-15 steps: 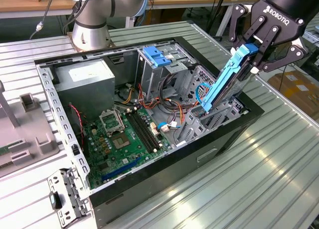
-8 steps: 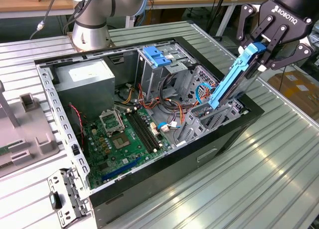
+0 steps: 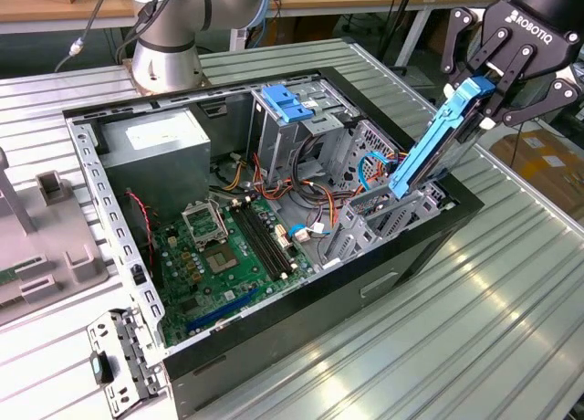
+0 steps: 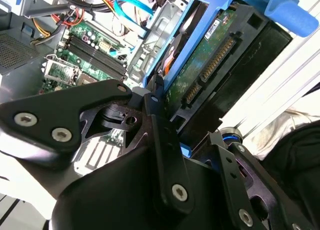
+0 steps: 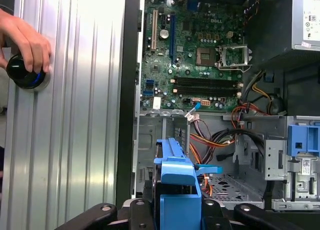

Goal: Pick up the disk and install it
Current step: 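Pick up the disk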

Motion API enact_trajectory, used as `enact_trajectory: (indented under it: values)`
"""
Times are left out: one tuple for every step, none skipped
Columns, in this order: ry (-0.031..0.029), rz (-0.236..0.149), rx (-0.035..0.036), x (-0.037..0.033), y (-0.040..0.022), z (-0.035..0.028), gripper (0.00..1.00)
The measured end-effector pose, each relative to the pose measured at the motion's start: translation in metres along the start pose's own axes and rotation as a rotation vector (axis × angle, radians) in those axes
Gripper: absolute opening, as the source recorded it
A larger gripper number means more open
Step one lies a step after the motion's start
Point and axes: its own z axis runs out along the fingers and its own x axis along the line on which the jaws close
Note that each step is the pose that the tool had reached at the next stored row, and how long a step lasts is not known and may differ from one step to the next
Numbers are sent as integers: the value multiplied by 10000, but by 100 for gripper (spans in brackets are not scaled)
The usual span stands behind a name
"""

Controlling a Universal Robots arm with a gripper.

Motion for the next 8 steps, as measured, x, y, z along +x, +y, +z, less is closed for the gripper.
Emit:
enact_trajectory:
  values:
    - [-1,0,0,1,-8,0,36]
    - [-1,0,0,3,-17,0,36]
    - [-1,0,1,4,-28,0,36]
    - [-2,0,0,5,-39,0,36]
    - [-2,0,0,5,-51,0,36]
    - [-1,0,0,6,-68,-1,36]
    - [-1,0,0,7,-83,-1,36]
    - [-1,0,0,7,-102,-2,36]
